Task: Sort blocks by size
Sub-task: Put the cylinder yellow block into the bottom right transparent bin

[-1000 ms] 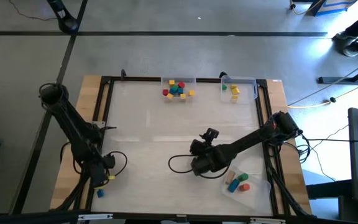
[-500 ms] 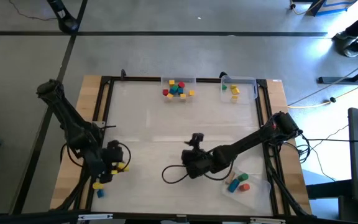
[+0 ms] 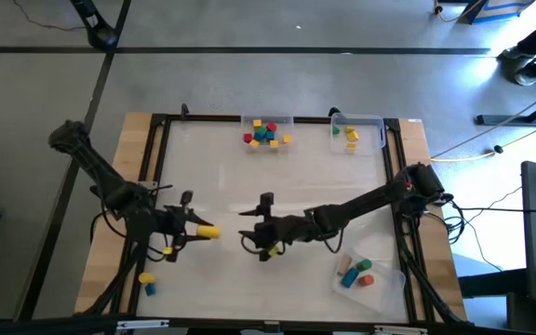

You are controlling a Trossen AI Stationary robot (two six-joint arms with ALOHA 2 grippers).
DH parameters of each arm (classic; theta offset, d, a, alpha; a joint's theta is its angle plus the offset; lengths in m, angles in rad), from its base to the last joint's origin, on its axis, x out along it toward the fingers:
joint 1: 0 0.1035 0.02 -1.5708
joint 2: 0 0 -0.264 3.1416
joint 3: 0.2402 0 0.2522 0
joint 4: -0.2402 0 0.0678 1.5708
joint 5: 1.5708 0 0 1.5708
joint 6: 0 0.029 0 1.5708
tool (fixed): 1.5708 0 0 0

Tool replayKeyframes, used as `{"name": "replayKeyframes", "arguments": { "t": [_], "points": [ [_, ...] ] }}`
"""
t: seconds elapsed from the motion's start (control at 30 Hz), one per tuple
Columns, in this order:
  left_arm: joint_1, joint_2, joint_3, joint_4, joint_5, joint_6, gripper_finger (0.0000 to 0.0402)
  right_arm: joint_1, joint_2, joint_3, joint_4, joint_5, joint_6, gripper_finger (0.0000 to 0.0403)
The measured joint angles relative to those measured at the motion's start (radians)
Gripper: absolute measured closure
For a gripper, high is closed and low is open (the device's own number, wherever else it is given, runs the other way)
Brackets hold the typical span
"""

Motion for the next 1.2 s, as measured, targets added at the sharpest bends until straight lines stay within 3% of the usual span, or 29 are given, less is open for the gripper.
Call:
{"name": "replayKeyframes", "arguments": {
  "t": [0.17, 0.47, 0.9, 1.2],
  "points": [
    [0.044, 0.021, 0.000, 0.109, 0.000, 0.089, 0.0280, -0.005, 0.000, 0.000, 0.149, -0.058, -0.107, 0.0164],
    [0.059, 0.085, 0.000, 0.287, -0.001, 0.259, 0.0279, -0.012, 0.009, 0.000, 0.292, -0.179, -0.103, 0.0164],
    [0.070, 0.130, -0.001, 0.354, -0.043, 0.295, 0.0279, -0.019, 0.046, 0.001, 0.434, -0.227, -0.105, 0.0167],
    [0.070, 0.128, -0.001, 0.360, -0.055, 0.302, 0.0278, -0.019, 0.047, 0.001, 0.433, -0.237, -0.132, 0.0244]
  ]
}}
